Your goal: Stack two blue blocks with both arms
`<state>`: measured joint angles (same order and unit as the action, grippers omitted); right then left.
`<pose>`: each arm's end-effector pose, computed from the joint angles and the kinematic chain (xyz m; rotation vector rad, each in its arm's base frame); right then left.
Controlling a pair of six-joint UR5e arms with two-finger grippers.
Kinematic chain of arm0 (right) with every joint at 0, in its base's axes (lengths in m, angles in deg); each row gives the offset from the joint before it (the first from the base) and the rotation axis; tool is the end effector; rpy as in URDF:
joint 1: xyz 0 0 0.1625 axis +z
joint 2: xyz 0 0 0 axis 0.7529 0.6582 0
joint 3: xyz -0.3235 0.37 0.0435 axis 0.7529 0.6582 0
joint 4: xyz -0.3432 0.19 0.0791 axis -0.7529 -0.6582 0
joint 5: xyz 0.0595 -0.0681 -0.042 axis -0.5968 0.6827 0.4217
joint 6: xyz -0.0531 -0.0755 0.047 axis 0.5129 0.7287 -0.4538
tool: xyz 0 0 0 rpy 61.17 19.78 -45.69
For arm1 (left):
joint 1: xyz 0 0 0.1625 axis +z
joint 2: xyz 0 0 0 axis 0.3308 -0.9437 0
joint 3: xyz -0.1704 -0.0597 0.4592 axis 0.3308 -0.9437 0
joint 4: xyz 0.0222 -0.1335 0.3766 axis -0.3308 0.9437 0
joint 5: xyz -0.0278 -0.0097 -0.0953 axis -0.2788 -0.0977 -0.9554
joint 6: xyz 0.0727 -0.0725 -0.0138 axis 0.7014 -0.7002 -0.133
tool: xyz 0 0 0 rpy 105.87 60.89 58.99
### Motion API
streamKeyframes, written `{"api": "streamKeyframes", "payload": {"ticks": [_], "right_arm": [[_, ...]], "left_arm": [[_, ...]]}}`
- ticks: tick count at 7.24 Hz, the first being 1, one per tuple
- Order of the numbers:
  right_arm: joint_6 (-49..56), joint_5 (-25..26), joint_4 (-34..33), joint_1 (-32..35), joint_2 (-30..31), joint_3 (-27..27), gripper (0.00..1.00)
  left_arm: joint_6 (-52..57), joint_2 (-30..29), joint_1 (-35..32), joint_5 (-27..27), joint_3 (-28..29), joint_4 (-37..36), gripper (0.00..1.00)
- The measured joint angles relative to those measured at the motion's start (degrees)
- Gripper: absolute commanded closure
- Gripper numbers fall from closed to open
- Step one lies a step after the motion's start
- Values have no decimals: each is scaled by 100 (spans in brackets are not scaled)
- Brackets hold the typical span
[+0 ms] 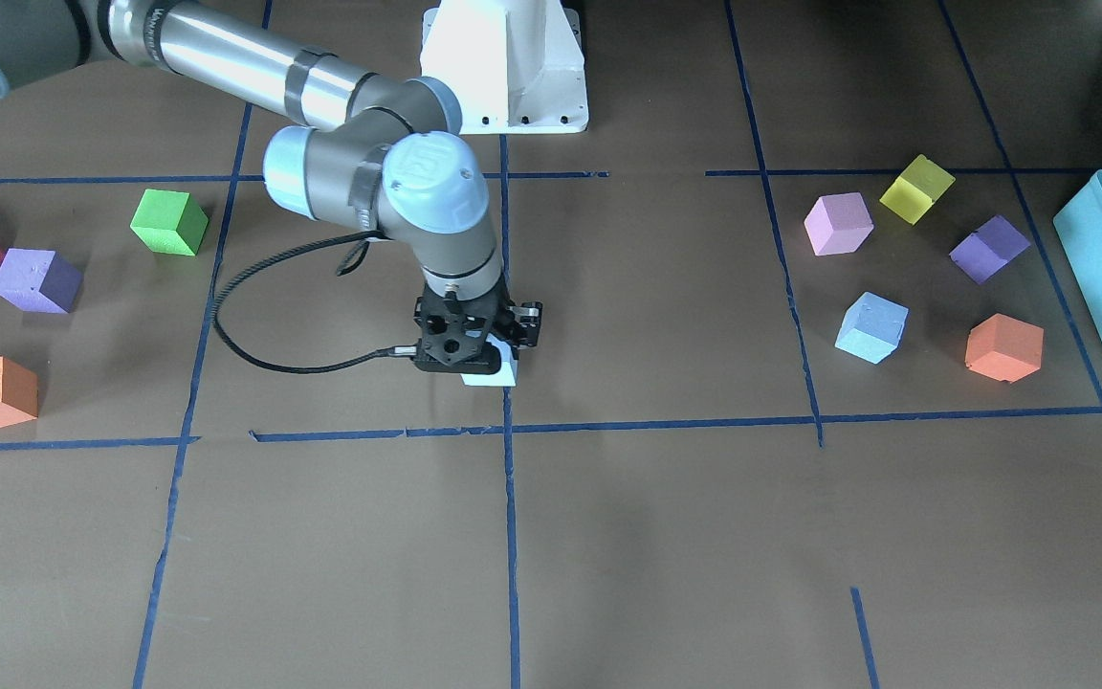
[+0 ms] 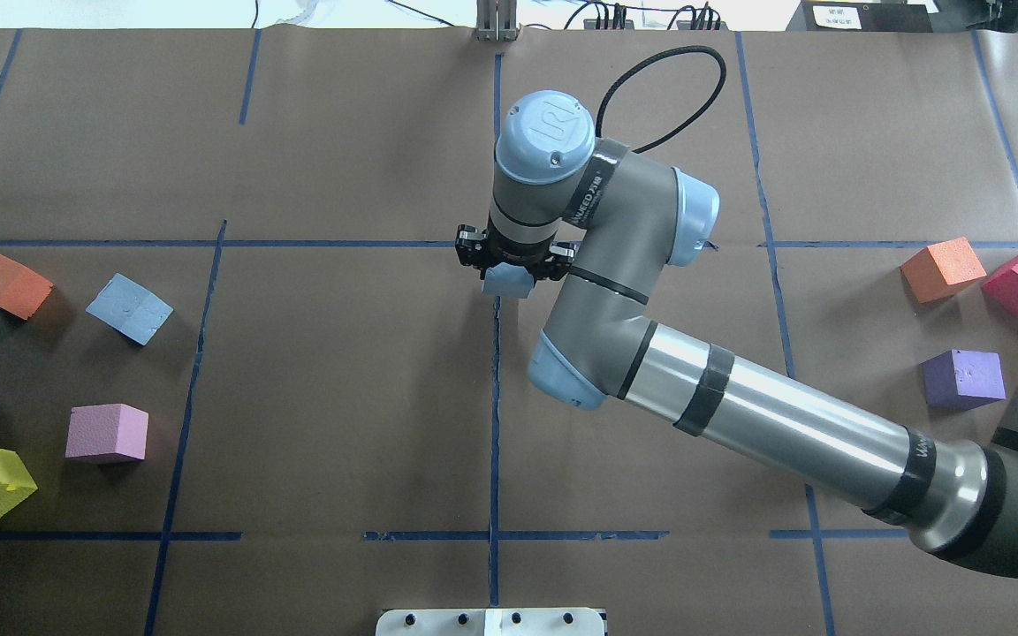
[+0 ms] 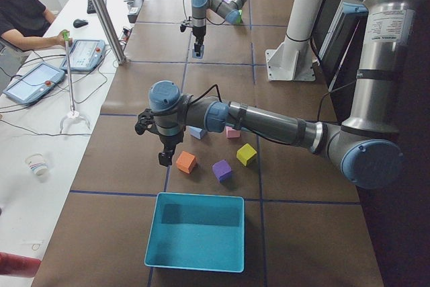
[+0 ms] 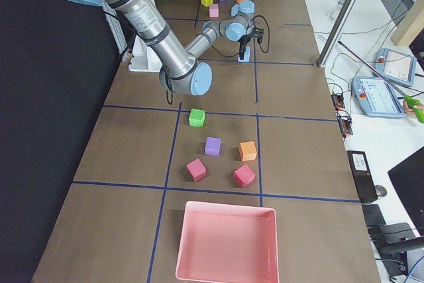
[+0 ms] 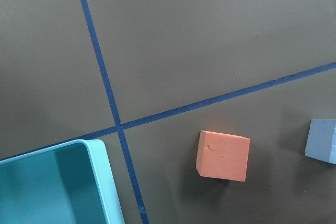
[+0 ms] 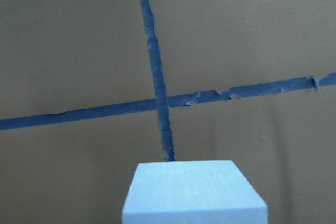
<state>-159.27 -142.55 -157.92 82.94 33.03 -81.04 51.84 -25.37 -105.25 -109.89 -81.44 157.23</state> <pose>-0.6365 -0.5441 0.2423 -0.0171 -0.8621 0.1609 -0.0214 -0.5153 0.6184 0.1952 0.8112 0.2361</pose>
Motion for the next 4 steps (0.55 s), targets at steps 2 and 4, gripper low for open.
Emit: {"api": "streamKeyframes", "payload": {"ticks": [2,4], "right_arm": [[-8,121,-2,-142,-165,301,98],[48,219,-2,-266,-185,398,79]], "left_arm": [[0,23,2,-1,-5,-1,0],[0,68,1,-1,-52,1,0]]}}
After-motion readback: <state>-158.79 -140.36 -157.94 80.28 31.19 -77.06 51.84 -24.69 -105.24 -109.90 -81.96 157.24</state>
